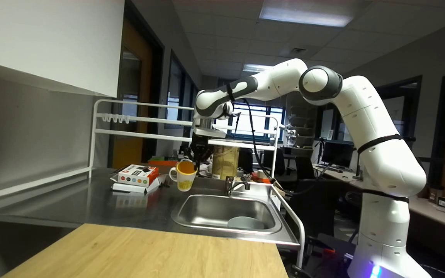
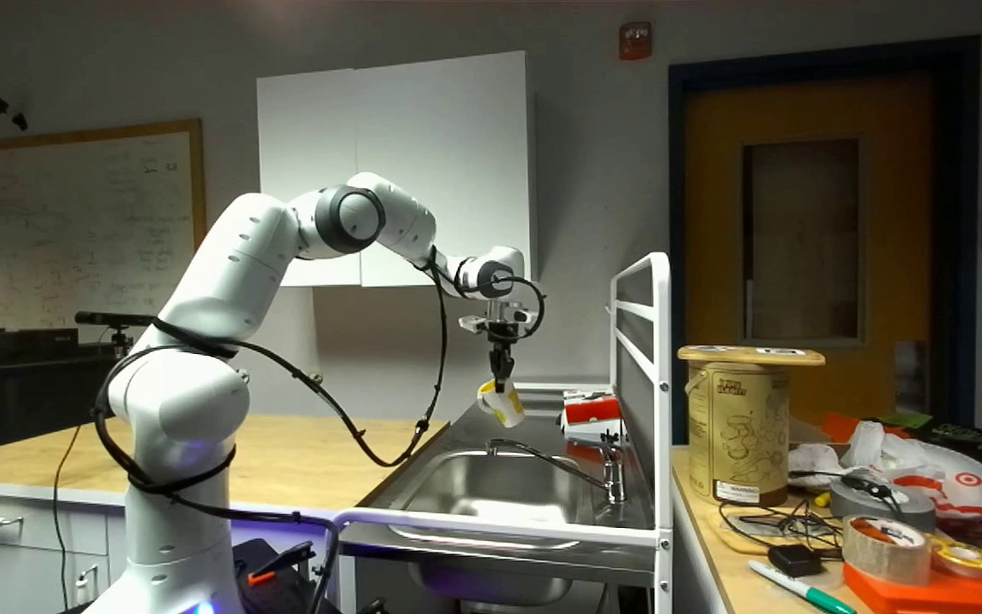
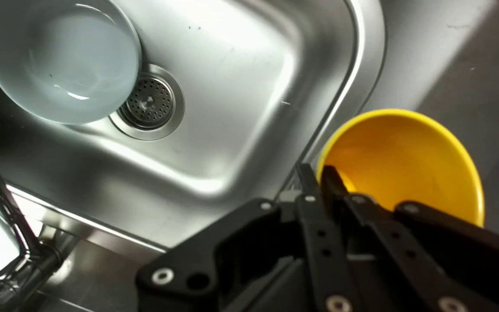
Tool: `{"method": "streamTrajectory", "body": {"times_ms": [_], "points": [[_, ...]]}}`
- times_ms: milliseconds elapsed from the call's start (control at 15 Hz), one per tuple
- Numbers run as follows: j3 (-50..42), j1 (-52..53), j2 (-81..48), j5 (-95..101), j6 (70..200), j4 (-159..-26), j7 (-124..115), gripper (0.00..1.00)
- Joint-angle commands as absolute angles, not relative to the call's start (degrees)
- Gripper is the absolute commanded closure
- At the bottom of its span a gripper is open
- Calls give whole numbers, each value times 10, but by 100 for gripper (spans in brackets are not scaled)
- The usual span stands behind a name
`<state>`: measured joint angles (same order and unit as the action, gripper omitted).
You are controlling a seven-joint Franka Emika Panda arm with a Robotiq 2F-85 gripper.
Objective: Pick the cup and put it on the counter of the sink
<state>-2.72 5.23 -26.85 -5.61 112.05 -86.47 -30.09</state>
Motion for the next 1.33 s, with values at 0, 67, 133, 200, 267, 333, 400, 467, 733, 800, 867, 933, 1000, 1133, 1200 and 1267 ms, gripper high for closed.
{"method": "streamTrajectory", "body": {"times_ms": [0,67,133,200,267,333,400,467,733,800,867,933,1000,1133,1200,1267], "points": [[-5,33,-319,-96,1083,-765,-246,94],[-2,28,-335,-111,1069,-740,-240,94],[1,20,-352,-129,1057,-716,-235,94],[2,14,-366,-143,1046,-695,-233,94],[4,5,-383,-160,1034,-673,-230,94],[6,-4,-398,-176,1025,-654,-228,94],[7,-12,-413,-189,1015,-636,-228,94],[7,-20,-428,-200,1006,-619,-231,94],[5,-41,-478,-222,974,-566,-251,94],[4,-44,-487,-224,967,-556,-255,94],[3,-46,-496,-223,961,-547,-260,94],[3,-48,-504,-222,956,-538,-264,94],[2,-49,-511,-221,950,-530,-269,94],[2,-50,-524,-220,942,-516,-277,94],[2,-50,-531,-219,939,-509,-281,94],[2,-50,-537,-218,934,-502,-285,94]]}}
